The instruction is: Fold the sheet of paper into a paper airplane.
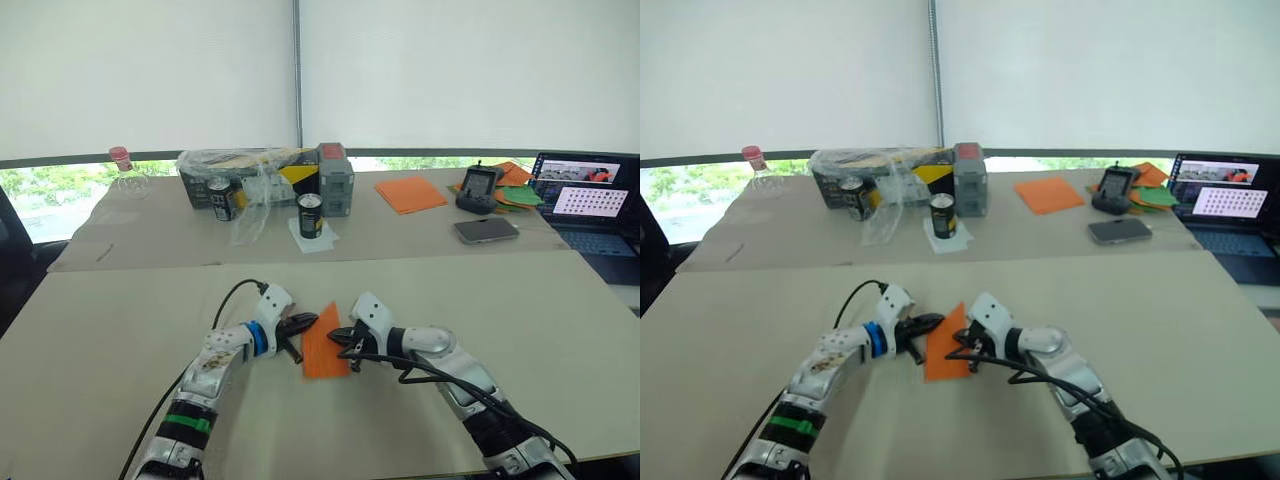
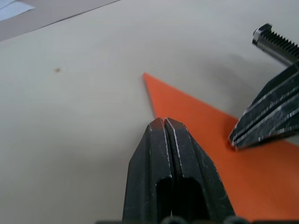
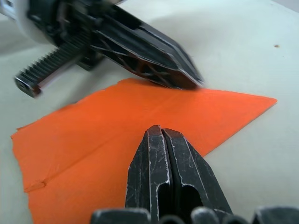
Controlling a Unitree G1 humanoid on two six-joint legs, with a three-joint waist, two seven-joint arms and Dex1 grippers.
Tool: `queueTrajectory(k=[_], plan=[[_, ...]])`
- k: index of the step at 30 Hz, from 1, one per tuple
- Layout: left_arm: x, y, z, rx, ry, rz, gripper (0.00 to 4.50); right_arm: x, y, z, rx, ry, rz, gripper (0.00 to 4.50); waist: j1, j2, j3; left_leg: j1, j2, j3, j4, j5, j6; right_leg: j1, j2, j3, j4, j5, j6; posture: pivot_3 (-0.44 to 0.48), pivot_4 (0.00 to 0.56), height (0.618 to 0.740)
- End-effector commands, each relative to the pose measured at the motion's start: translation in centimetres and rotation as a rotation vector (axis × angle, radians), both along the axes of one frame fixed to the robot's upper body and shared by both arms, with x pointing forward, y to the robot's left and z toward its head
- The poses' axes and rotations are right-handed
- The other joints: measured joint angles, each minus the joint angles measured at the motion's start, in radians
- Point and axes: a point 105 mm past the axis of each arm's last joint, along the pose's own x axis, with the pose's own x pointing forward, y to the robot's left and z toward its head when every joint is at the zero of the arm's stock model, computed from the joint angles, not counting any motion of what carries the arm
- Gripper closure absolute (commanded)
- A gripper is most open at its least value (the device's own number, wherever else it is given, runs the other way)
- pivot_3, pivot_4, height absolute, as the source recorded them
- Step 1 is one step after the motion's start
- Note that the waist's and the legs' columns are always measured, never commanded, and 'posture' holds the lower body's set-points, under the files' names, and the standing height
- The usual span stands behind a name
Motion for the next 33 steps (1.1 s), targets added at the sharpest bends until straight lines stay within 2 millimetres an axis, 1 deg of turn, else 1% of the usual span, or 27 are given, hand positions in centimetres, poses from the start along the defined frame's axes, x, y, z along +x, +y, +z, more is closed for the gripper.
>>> queueTrajectory(k=[1,3,5,8,12,18,22,24,29,32,33], plan=[[0.5,-0.9,0.4,0.010,-0.032,-0.038,4.44,-0.3,-0.9,-2.2,-0.061,0.065,-0.046,4.50,-0.003,0.000,0.000,0.000,0.000,0.000,0.000,0.000,0.000,0.000,0.000,0.000,0.000,0.000,0.000,0.000,0.150,0.740],[0.6,-0.9,-0.2,0.034,-0.016,-0.040,4.44,-0.4,-1.1,-2.2,-0.060,0.064,-0.054,4.50,-0.004,0.000,0.000,0.000,0.000,0.000,-0.002,0.000,0.000,-0.001,0.000,0.000,0.000,0.000,0.000,0.000,0.150,0.740],[0.6,-0.5,-1.1,0.068,0.004,-0.030,4.44,-0.4,-1.2,-2.2,-0.061,0.064,-0.059,4.50,-0.003,0.000,0.000,-0.001,0.000,0.000,-0.003,0.000,0.000,-0.002,0.000,0.000,0.000,0.000,0.000,0.000,0.150,0.740],[0.3,0.0,-1.8,0.085,0.027,-0.012,4.44,-0.4,-1.3,-2.1,-0.061,0.064,-0.061,4.50,-0.002,0.000,0.000,0.000,0.000,0.000,-0.003,0.000,0.000,-0.001,0.000,0.000,-0.001,0.000,0.000,0.000,0.150,0.740],[-1.5,1.4,-3.1,0.081,0.099,0.000,4.44,-0.5,-1.3,-2.1,-0.062,0.066,-0.053,4.50,-0.005,0.000,0.000,0.000,0.000,0.000,-0.003,0.000,0.000,-0.001,0.000,0.001,-0.001,0.000,0.000,0.000,0.150,0.740],[-3.8,2.9,-3.9,0.100,0.145,0.010,4.44,-0.3,-0.9,-1.9,-0.062,0.062,-0.033,4.50,-0.004,0.000,0.000,0.001,0.001,0.000,-0.005,0.000,0.000,-0.001,-0.002,0.001,-0.002,0.000,0.000,0.000,0.150,0.740],[-6.1,4.3,-5.1,0.147,0.193,-0.017,4.44,-0.2,-0.7,-1.9,-0.064,0.063,-0.021,4.50,-0.005,0.001,0.000,0.001,0.001,0.000,-0.005,0.000,0.000,-0.001,-0.003,0.002,-0.002,0.000,0.000,0.000,0.150,0.740],[-6.5,5.0,-5.0,0.153,0.193,-0.010,4.44,-0.2,-0.6,-1.9,-0.064,0.064,-0.015,4.50,-0.004,0.001,-0.001,0.002,0.002,0.000,-0.006,0.000,0.000,0.000,-0.003,0.002,-0.003,0.000,0.000,0.000,0.150,0.740],[-6.1,5.8,-4.4,0.161,0.166,0.010,4.44,-0.1,-0.6,-1.8,-0.065,0.064,-0.007,4.50,-0.004,0.002,-0.001,0.003,0.003,0.000,-0.006,0.000,0.000,0.001,-0.003,0.001,-0.007,0.001,-0.002,0.000,0.150,0.740],[-5.4,5.5,-2.6,0.081,0.122,0.020,4.44,-0.1,-0.6,-1.1,-0.057,0.047,0.000,4.50,-0.005,0.003,-0.001,0.003,0.003,0.000,-0.007,0.000,0.000,0.001,-0.003,0.001,-0.009,0.001,-0.002,0.000,0.150,0.740],[-5.2,5.2,-1.4,0.023,0.101,0.015,4.44,-0.1,-0.6,-0.5,-0.045,0.035,0.004,4.50,-0.005,0.003,-0.001,0.002,0.003,0.000,-0.007,0.000,0.000,0.001,-0.003,0.001,-0.009,0.001,-0.002,0.000,0.150,0.740]])
